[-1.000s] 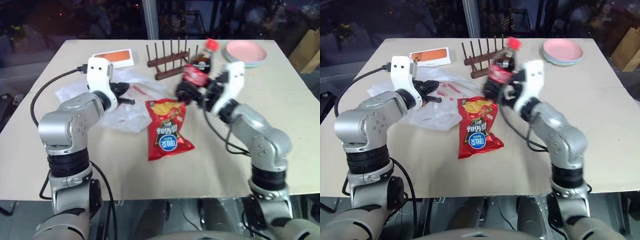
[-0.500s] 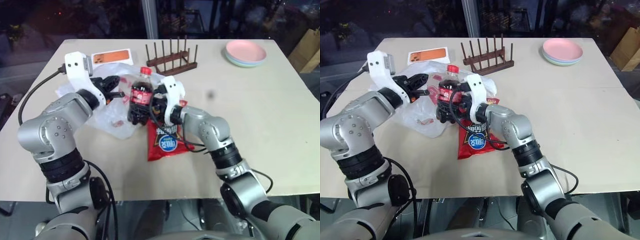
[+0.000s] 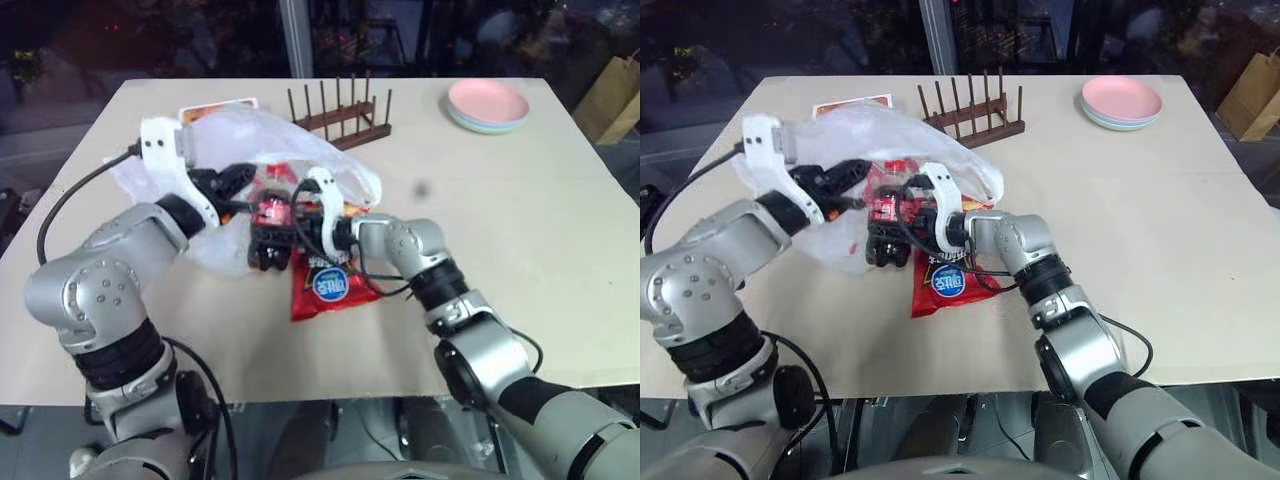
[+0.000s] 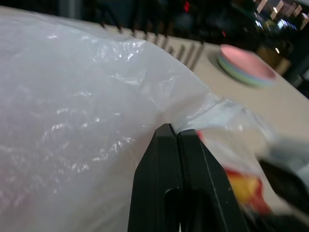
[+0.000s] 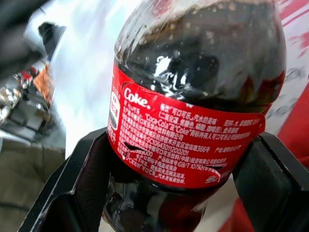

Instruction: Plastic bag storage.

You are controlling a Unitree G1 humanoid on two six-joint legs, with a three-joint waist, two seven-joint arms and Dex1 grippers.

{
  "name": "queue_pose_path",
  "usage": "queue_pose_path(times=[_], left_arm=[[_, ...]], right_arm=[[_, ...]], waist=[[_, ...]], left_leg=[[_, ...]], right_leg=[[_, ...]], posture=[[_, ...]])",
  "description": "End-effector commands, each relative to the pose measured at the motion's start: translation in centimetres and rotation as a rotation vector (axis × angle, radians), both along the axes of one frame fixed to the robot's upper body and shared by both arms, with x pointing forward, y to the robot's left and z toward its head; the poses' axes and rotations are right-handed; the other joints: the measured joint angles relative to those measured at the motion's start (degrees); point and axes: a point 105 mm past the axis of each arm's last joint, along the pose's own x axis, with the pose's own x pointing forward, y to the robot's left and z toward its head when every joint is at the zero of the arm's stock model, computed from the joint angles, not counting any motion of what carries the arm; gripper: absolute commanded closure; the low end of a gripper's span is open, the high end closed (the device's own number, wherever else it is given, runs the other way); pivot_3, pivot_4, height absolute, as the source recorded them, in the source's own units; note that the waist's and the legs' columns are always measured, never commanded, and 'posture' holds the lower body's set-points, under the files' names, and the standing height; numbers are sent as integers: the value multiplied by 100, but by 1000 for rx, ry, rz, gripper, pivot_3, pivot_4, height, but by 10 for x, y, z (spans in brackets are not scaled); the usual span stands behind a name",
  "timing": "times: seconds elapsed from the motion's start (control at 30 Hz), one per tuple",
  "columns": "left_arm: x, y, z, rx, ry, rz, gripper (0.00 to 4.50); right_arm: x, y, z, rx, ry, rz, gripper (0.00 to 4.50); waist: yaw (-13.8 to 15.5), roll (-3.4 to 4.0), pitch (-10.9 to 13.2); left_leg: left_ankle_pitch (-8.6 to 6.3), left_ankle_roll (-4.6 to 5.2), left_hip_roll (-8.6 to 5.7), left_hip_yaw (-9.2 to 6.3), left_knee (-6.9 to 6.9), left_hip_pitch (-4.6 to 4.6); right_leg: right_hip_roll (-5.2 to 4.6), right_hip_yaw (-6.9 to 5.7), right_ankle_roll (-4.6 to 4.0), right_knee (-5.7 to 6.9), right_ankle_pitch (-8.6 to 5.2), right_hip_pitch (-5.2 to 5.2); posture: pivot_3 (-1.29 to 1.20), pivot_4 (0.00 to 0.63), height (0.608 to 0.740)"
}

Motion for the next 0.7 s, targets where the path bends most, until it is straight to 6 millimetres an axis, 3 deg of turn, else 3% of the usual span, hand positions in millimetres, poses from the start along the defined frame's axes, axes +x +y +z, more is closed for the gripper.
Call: queue_pose_path(times=[0.03, 0.23, 0.4, 0.5, 0.7], left_arm=[[-16, -7, -6, 31, 16, -34, 4500], [-22, -6, -12, 21, 35, -16, 4500], [-19, -5, -10, -36, 25, 14, 4500], [-17, -6, -7, -72, 11, 28, 4500], [-12, 2, -3, -143, 12, 62, 4500]], right_arm=[[-11, 40, 54, 193, 9, 42, 1399], [-3, 44, 48, 159, 55, -4, 1405], [-30, 91, 39, 104, 22, 64, 1405], [-52, 109, 40, 126, -15, 157, 14], [-37, 99, 60, 151, -137, 109, 14]], waist=[[-13, 0, 0], [-22, -1, -1], [-66, -1, -1], [-79, -1, -1], [-100, -1, -1]], left_leg=[[0, 0, 0, 1, 0, -1], [-5, -4, 8, 15, 0, 0], [-4, -6, 10, 25, 0, 0], [-4, -7, 11, 27, 0, -1], [-4, -9, 12, 27, 0, 0]], right_leg=[[1, 1, -1, 0, 1, -1], [15, -1, -7, -2, 4, 0], [15, 1, -7, -2, 4, -1], [16, 1, -8, -4, 4, 0], [18, 2, -7, -2, 4, -1]], posture=[[0, 150, 740], [0, 150, 740], [0, 150, 740], [0, 150, 740], [0, 150, 740]])
